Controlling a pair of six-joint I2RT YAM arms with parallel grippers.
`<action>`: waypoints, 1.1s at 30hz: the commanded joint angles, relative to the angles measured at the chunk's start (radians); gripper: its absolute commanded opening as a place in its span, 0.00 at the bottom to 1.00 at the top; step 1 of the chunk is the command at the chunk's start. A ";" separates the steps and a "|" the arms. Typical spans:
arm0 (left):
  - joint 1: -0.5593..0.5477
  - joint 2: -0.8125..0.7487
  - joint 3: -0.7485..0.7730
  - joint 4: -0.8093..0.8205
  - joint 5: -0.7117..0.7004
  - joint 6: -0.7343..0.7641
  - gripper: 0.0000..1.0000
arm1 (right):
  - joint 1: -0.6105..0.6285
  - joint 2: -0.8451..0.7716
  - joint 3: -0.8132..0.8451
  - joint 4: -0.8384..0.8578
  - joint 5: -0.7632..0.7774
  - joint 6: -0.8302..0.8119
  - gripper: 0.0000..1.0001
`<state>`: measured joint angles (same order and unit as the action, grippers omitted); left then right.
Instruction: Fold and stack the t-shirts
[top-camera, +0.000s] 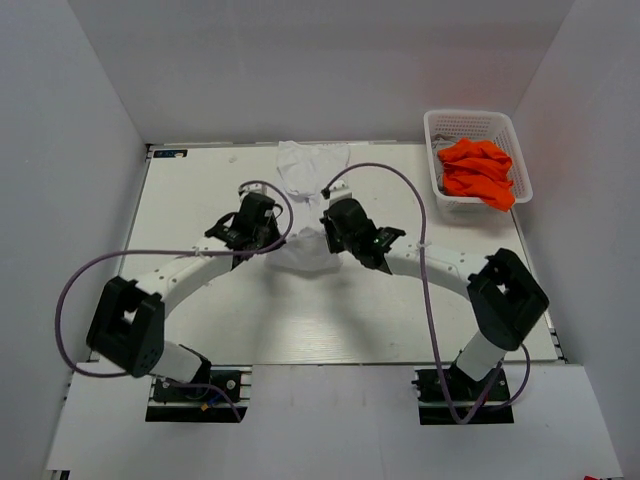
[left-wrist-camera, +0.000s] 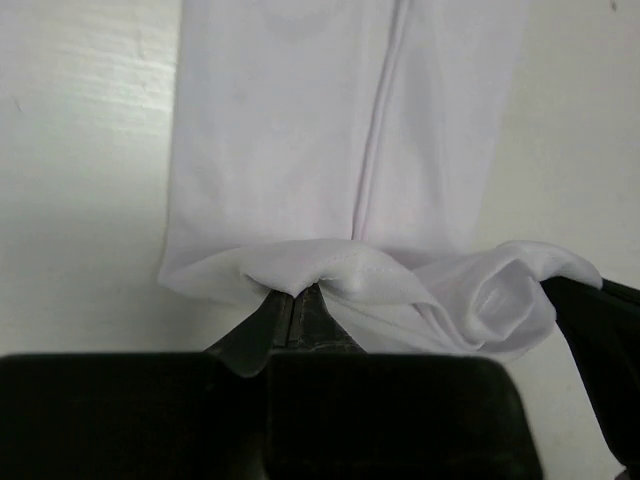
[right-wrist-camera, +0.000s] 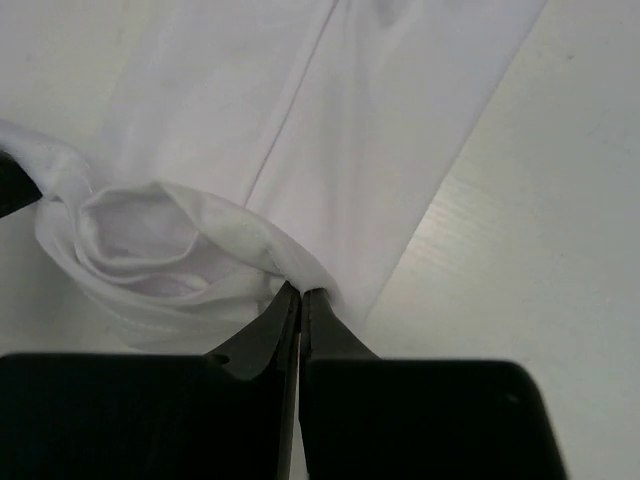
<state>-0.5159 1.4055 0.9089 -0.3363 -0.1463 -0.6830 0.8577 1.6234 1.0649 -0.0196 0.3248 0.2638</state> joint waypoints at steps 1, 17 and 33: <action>0.010 0.081 0.135 0.014 -0.168 0.016 0.00 | -0.057 0.059 0.105 0.021 0.059 -0.057 0.00; 0.074 0.461 0.521 0.029 -0.154 0.117 0.00 | -0.230 0.329 0.420 -0.031 -0.093 -0.130 0.00; 0.129 0.650 0.714 0.111 -0.212 0.119 0.99 | -0.325 0.544 0.624 0.044 -0.207 -0.139 0.65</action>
<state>-0.4030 2.0987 1.5433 -0.2531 -0.2871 -0.5583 0.5526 2.1708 1.5921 -0.0299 0.1383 0.1455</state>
